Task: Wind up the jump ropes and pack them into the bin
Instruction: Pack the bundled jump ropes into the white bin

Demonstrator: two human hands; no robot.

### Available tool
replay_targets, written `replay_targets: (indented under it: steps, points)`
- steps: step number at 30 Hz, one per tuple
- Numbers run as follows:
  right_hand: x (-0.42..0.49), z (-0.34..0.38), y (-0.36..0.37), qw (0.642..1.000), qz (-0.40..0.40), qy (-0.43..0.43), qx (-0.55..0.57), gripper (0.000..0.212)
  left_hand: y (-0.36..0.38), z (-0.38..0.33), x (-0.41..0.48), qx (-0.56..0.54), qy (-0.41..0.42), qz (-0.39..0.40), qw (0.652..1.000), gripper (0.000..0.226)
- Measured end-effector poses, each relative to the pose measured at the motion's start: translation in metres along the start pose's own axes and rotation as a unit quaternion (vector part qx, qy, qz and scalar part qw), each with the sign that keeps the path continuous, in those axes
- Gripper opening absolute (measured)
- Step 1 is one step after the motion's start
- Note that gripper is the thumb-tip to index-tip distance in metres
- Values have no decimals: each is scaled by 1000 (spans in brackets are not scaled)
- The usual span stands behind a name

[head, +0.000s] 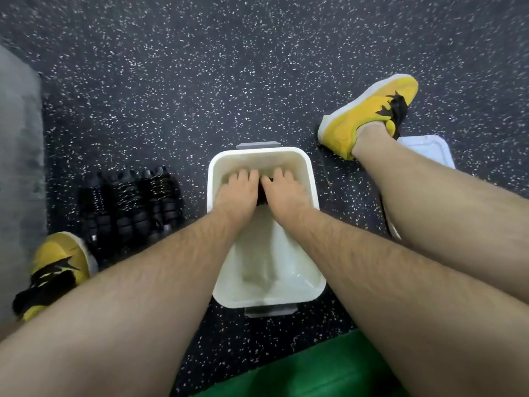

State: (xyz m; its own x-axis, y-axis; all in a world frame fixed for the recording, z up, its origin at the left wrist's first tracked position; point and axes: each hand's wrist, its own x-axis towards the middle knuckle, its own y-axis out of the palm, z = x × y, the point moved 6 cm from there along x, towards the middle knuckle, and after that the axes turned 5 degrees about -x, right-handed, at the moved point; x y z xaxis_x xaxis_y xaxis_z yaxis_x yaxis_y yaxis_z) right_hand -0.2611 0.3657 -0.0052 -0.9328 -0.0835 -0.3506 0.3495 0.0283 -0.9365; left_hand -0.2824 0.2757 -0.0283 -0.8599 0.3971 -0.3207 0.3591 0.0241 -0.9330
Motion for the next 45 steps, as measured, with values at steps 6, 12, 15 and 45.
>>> replay_targets:
  steps: [6,12,15,45]
  points:
    - [4,2,7,1000,-1,9,21,29,4,-4,-7,34,-10,-3,999,34]
    - [-21,4,-20,999,-17,7,39,28,-17,-7,-29,-8,14,-3,1000,25]
    - [-42,16,-39,998,-47,-15,46,28,-42,-9,-52,-47,44,-68,996,18]
    - [-47,211,-5,945,58,-302,-115,78,34,143,-204,-375,-332,12,866,72]
